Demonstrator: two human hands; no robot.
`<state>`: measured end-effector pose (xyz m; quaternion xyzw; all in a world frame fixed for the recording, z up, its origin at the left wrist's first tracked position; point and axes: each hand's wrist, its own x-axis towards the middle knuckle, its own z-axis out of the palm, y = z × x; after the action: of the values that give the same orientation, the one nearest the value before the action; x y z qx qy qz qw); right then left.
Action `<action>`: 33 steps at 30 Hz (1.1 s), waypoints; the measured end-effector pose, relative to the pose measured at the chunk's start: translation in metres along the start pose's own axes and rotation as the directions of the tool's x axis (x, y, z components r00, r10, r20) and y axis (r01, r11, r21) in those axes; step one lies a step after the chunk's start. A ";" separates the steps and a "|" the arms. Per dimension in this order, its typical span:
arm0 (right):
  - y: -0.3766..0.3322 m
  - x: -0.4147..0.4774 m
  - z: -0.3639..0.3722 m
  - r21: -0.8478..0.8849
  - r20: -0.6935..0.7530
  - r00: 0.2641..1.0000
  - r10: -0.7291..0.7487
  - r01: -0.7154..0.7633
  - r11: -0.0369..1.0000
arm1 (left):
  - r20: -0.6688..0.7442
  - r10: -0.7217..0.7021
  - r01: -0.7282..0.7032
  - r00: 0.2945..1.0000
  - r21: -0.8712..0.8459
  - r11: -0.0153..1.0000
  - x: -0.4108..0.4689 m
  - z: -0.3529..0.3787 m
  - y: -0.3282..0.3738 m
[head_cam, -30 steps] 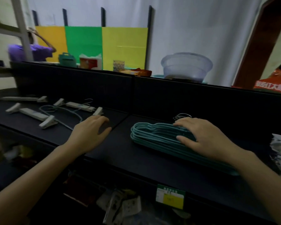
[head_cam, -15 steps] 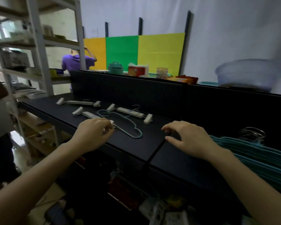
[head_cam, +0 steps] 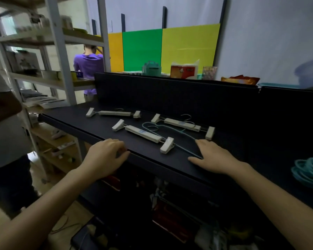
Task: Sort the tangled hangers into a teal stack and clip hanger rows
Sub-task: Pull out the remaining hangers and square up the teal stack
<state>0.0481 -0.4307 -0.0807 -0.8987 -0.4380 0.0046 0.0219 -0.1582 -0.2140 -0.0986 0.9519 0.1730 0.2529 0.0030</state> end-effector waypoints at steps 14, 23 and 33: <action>-0.011 0.091 -0.010 -0.272 -0.004 0.999 -0.038 0.035 0.962 | -0.028 0.034 -0.035 0.999 -0.032 0.999 0.087 0.025 -0.102; 0.004 0.113 -0.042 -0.293 -0.156 0.984 -0.083 0.034 0.956 | -0.029 -0.044 0.040 0.999 -0.120 0.992 0.173 0.069 -0.170; -0.020 0.131 -0.034 -0.216 -0.293 0.955 -0.042 -0.023 0.976 | 0.241 -0.035 0.046 0.970 -0.042 0.998 0.234 0.109 -0.238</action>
<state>0.1144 -0.3166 -0.0448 -0.8841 -0.4320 -0.1780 -0.0112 0.0065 0.0966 -0.1038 0.9714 0.1847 0.1400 0.0516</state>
